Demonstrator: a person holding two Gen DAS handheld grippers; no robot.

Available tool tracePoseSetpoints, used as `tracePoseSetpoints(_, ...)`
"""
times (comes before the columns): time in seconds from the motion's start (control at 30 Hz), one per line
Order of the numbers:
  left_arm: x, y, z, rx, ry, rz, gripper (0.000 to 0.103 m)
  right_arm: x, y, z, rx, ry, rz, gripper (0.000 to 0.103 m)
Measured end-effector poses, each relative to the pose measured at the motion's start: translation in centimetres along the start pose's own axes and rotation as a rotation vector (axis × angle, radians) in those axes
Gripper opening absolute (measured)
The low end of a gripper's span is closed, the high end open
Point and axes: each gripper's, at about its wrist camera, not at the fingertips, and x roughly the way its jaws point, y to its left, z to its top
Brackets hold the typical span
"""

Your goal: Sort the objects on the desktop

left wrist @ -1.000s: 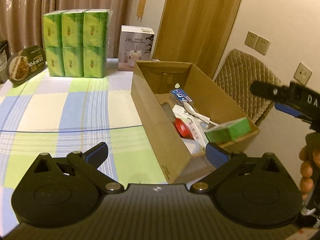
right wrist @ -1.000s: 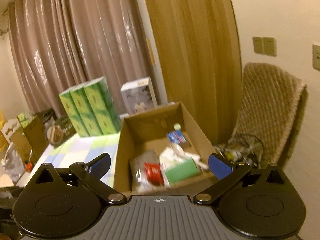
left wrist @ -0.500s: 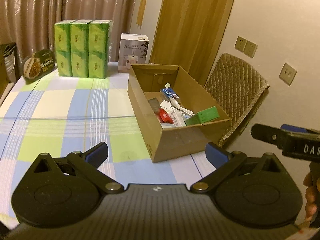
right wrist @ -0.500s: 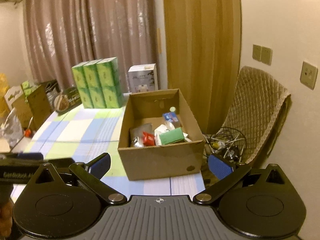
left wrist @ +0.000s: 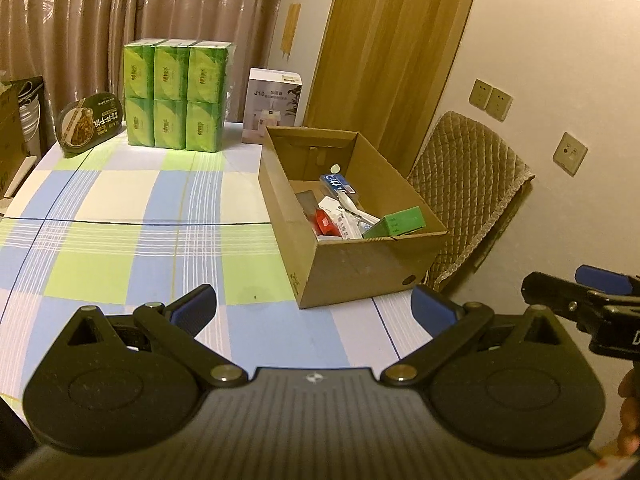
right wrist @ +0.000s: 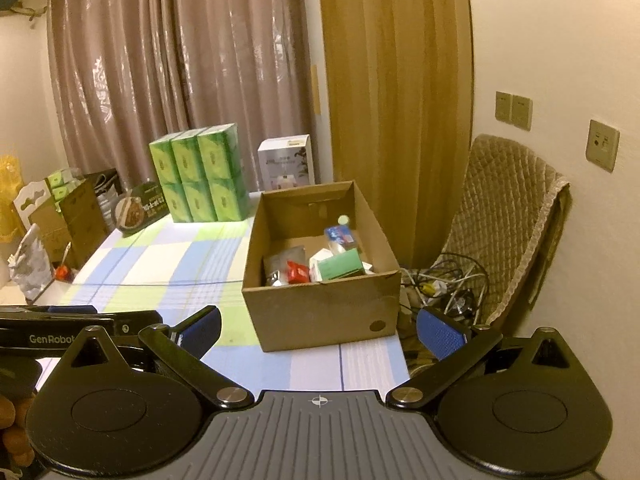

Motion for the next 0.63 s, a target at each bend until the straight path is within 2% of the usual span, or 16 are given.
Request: tracePoseSetpoints(0.63, 0.06, 0.39, -0.68, -0.013, -0.006, -0.002, 0.102, 0.79, 0.62, -0.92, -0.010, 0.034, 0.008, 0.101)
